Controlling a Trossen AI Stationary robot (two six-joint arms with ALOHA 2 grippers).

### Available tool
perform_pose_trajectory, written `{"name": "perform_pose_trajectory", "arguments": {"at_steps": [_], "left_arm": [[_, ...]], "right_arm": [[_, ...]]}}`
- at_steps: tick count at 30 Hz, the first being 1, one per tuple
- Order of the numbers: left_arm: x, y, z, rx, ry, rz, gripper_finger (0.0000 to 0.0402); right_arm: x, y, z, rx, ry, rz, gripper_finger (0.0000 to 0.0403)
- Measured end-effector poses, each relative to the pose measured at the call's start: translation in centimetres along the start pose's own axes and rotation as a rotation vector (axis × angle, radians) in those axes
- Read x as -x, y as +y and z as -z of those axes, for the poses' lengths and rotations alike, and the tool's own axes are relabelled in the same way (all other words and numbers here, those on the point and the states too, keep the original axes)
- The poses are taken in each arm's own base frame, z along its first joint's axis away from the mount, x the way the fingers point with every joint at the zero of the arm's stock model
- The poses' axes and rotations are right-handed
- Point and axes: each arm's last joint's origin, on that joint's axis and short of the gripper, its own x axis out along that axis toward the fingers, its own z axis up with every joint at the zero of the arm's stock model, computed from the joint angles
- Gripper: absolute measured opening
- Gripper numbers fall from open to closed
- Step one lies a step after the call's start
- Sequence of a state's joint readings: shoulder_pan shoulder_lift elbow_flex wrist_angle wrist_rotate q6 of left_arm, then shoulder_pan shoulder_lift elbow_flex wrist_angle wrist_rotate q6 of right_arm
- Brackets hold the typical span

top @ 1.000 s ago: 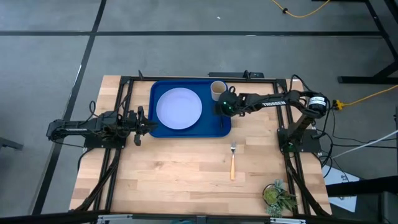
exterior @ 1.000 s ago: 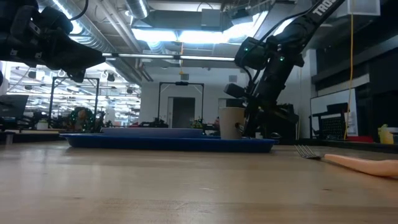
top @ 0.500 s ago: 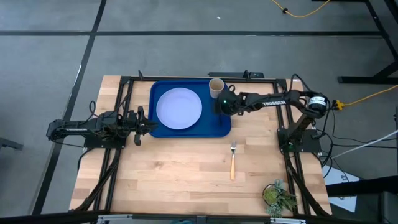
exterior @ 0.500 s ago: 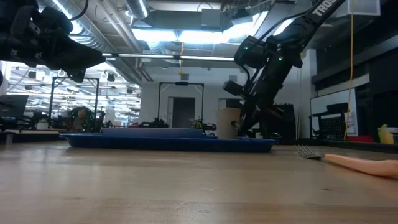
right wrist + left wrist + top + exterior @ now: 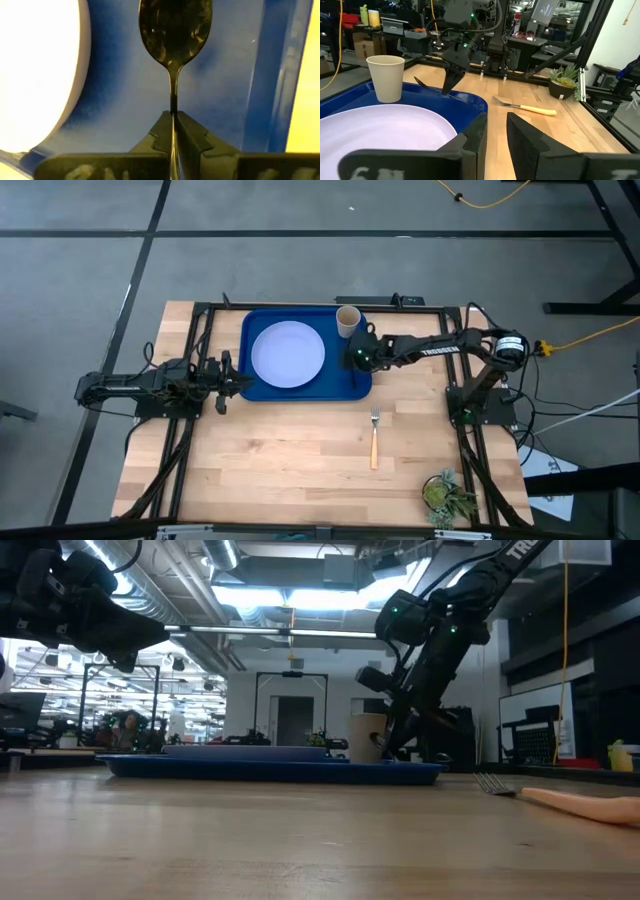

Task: Pick and place plate/cup/fork/spoon on tray
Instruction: Put the black spoon on the blue tray

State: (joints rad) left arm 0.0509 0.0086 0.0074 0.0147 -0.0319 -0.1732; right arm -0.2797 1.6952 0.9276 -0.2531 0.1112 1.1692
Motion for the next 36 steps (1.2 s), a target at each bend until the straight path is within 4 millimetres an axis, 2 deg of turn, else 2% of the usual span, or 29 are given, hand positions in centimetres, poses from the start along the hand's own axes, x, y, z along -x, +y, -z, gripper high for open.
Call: {"name": "perform_pose_trajectory", "arguments": {"at_steps": [5,8,18,36], "left_arm": [[0.0,0.0,0.0,0.000,0.000,0.000,0.0065],[0.0,0.0,0.0,0.000,0.000,0.000,0.0065],[0.0,0.0,0.0,0.000,0.001,0.000,0.0065],[0.0,0.0,0.0,0.001,0.001,0.000,0.0065]], "right_arm": [[0.0,-0.2,0.1,0.042,-0.071,0.056,0.0018],[0.0,-0.2,0.2,0.010,-0.033,0.042,0.0018],[-2.6,-0.9,0.4,0.004,0.041,0.070,0.0019],[-2.4,-0.5,0.0,0.024,-0.031,0.037,0.0019]]}}
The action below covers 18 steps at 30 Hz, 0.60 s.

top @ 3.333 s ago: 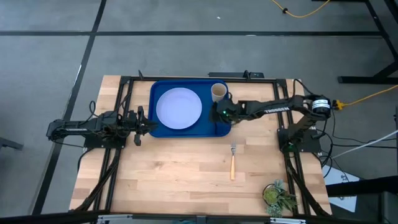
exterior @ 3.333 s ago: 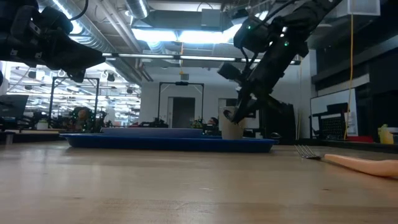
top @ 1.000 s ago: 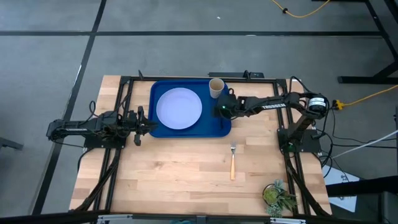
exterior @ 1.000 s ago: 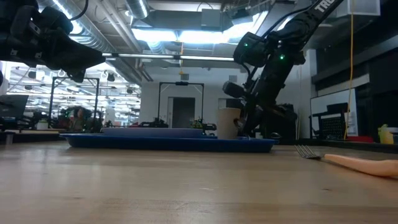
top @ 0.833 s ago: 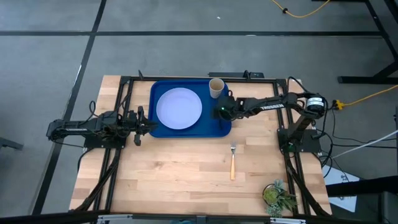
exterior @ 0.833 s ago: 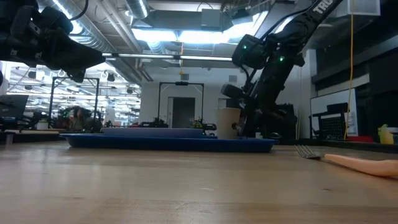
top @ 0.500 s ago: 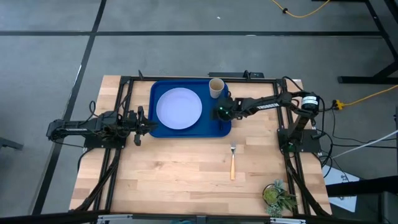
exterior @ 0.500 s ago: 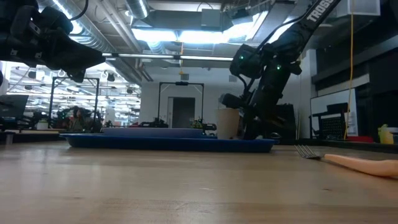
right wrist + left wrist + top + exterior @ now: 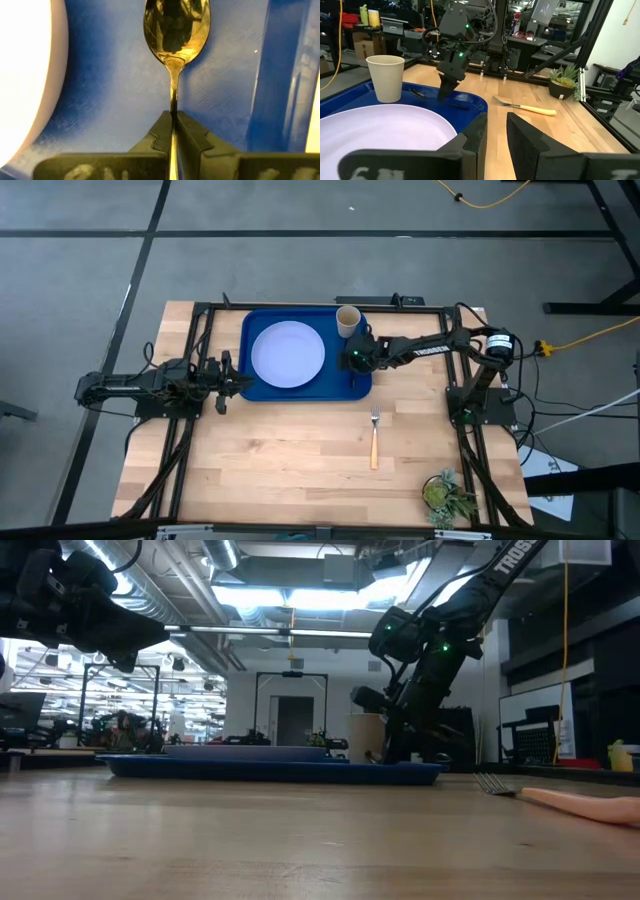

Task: Pick and place plate/cup/fork/spoon on tray
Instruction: Put the black spoon on the blue tray

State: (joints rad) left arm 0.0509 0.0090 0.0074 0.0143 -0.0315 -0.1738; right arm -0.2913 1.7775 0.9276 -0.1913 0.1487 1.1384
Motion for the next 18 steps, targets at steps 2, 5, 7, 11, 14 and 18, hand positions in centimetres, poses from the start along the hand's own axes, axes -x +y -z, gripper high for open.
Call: {"name": "perform_pose_trajectory", "arguments": {"at_steps": [2,5,7,11,14,18], "left_arm": [[0.00,0.00,0.00,0.000,0.000,0.000,0.0065],[0.00,0.00,0.00,0.000,0.000,0.000,0.0065],[0.00,0.00,0.00,0.000,0.000,0.000,0.0065],[0.00,0.00,0.00,0.000,0.000,0.000,0.0065],[0.00,0.00,0.00,0.001,0.000,0.000,0.0065],[0.00,0.00,0.00,0.002,0.000,0.000,0.0065]], "right_arm": [[0.00,-0.01,-0.03,0.006,-0.009,0.004,0.0019],[0.00,-0.01,-0.04,0.007,-0.008,0.003,0.0020],[0.00,-0.01,-0.03,0.014,-0.008,0.003,0.0020],[0.00,-0.01,-0.03,0.017,-0.007,0.003,0.0021],[0.00,-0.01,-0.03,0.017,-0.007,0.003,0.0021],[0.00,-0.02,-0.03,0.019,-0.007,0.004,0.0021]]}}
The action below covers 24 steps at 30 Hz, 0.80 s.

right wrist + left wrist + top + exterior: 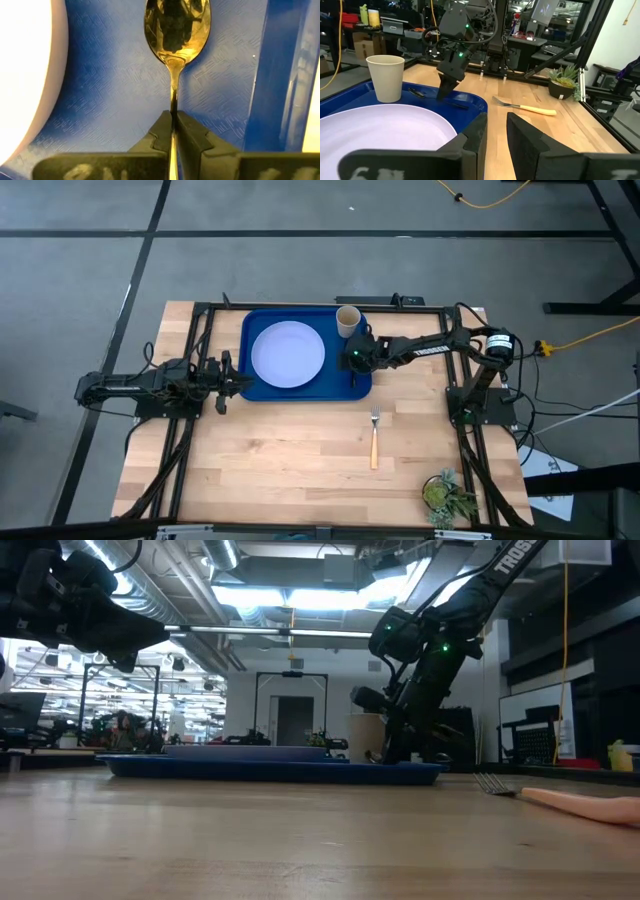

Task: Pick and place plate/cup/fork/spoon on tray
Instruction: Put the black spoon on the blue tray

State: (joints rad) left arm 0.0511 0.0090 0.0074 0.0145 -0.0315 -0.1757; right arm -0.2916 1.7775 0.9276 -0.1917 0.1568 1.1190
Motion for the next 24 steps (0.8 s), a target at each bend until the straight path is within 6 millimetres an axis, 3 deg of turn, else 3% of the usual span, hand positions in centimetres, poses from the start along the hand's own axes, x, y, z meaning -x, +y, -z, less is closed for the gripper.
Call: {"name": "perform_pose_trajectory", "arguments": {"at_steps": [10,24], "left_arm": [[0.00,0.00,0.00,0.000,0.000,0.000,0.0065],[0.00,0.00,0.00,0.001,0.000,0.000,0.0065]], "right_arm": [[0.04,0.05,0.04,0.113,-0.007,0.001,0.0021],[0.03,0.08,0.10,0.004,0.011,-0.010,0.0021]]}}
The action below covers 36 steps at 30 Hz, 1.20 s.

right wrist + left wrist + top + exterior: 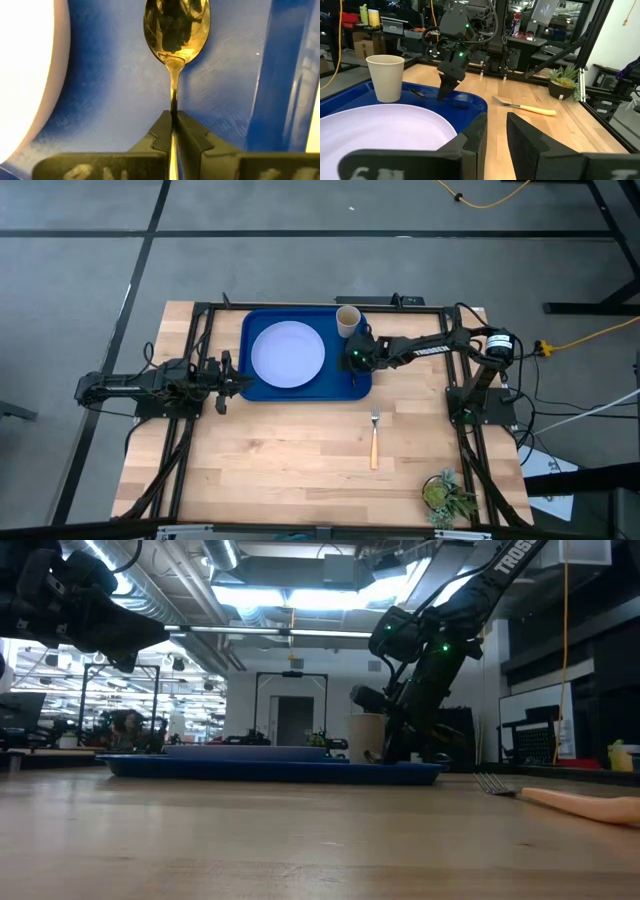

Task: Pick and place plate/cup/fork/spoon on tray
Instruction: Put the black spoon on the blue tray

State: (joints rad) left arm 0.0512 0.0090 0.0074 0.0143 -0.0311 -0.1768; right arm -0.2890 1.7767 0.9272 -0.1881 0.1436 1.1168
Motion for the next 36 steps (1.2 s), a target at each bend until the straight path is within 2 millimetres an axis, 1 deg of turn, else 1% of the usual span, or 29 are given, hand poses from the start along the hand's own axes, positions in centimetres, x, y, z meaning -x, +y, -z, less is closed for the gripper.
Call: {"name": "perform_pose_trajectory", "arguments": {"at_steps": [6,12,36], "left_arm": [[0.00,0.00,0.00,0.031,0.000,0.000,0.0065],[0.00,0.00,0.00,0.031,0.000,0.000,0.0065],[0.00,0.02,-0.01,0.023,-0.002,-0.006,0.0065]], "right_arm": [[0.03,0.03,0.21,0.022,-0.008,0.011,0.0021],[0.04,-0.03,0.17,0.012,-0.034,0.027,0.0022],[0.04,0.17,0.08,0.027,-0.038,0.005,0.0022]]}}
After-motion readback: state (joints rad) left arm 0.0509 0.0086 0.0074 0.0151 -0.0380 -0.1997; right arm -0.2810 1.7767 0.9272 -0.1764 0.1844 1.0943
